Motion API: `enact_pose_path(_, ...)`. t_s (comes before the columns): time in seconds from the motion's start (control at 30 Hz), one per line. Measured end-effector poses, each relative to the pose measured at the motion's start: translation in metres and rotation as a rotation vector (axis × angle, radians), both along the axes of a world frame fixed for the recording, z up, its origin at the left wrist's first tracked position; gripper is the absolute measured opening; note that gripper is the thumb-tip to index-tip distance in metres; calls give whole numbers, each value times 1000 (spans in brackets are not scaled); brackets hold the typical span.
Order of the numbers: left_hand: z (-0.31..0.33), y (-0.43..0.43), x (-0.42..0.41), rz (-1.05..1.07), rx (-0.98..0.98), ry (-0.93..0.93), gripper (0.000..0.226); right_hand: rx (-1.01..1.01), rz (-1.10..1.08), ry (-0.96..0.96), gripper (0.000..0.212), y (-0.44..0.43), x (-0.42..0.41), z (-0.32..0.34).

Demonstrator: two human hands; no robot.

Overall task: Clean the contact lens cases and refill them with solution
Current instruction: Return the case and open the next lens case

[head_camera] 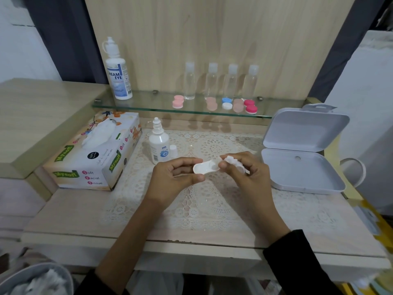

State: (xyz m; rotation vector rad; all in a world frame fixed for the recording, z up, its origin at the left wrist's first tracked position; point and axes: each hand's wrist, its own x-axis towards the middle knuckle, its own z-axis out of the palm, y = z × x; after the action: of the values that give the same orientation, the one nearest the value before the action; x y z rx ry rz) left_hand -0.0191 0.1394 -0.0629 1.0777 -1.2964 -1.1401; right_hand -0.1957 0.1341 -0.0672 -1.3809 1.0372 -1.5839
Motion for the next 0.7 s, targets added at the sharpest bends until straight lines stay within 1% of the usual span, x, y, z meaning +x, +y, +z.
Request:
enact_pose_path(0.07,0,1,0,1,4,13,39,-36,1,133,11,-1,3,-6)
enact_pose_path(0.17,1,3,0,3,11,36,39,-50,-2,254,22,-4,4,-11)
enact_pose_path(0.23,2,3,-1,-9,5,29,37,-63,-44,323,28,-6,3,-12)
enact_pose_path(0.37,1,2,-2,-17,7,22,37,-135,-160,361,13,-7,5,-9)
enact_pose_path(0.47,0,2,-3,-16,3,-4,37,-258,-194,469,13,-6,13,-10)
enact_pose_path(0.53,-1,2,-2,-13,-6,-13,37,-359,-190,529,9,-5,20,-11)
enact_pose_path(0.6,-1,1,-1,-14,-13,0,37,-431,-134,548,3,-4,26,-11)
enact_pose_path(0.7,-1,1,-2,-5,-44,-27,37,-490,-16,576,9,-3,33,-17)
